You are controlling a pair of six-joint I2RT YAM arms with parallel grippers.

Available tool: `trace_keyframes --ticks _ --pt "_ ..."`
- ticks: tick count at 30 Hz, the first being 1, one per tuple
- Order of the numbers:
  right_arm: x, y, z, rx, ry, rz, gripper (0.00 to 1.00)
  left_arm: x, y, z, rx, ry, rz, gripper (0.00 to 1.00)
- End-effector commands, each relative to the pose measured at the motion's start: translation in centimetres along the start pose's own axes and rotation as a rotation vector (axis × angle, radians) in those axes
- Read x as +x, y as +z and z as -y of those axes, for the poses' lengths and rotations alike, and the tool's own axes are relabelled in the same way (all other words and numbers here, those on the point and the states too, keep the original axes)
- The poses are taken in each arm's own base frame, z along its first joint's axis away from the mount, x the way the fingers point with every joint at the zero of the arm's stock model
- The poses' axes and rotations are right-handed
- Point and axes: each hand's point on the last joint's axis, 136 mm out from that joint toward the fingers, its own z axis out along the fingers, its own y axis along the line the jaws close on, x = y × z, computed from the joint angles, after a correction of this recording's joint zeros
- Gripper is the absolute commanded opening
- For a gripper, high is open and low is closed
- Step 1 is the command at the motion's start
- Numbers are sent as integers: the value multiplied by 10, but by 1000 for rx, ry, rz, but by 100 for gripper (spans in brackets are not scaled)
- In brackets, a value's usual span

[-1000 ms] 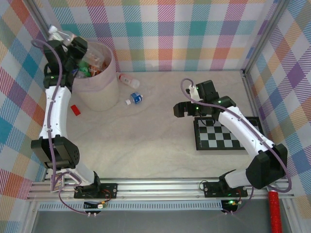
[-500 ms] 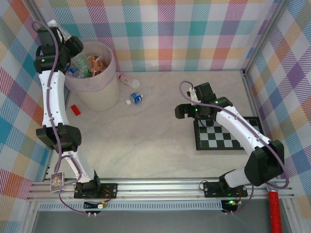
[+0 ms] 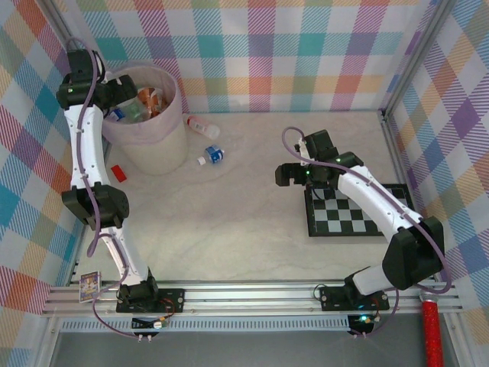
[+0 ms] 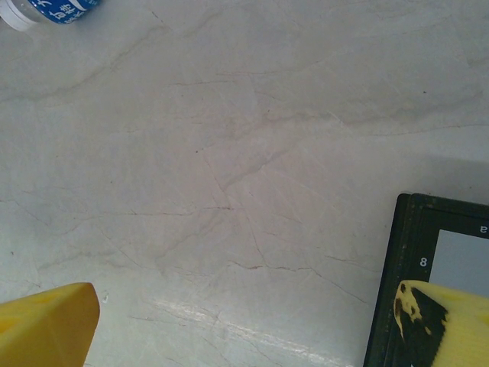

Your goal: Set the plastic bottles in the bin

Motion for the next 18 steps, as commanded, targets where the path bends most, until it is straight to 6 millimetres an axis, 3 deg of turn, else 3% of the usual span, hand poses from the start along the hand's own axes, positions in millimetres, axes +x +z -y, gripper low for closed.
trace_keyframes --ticks 1,8,11,14,18 --pt "-6 -2 -7 -30 20 15 99 -23 -44 1 23 17 103 100" --pt "-7 0 -5 -23 43 23 99 -42 -92 4 43 -4 223 100" --pt "-10 -3 -5 -22 47 39 99 -44 -120 15 80 6 276 100" --pt "-13 -8 -8 -38 52 60 99 -29 -140 51 147 110 276 100" --pt "-15 -15 -12 -56 60 77 99 12 -153 114 262 292 233 100"
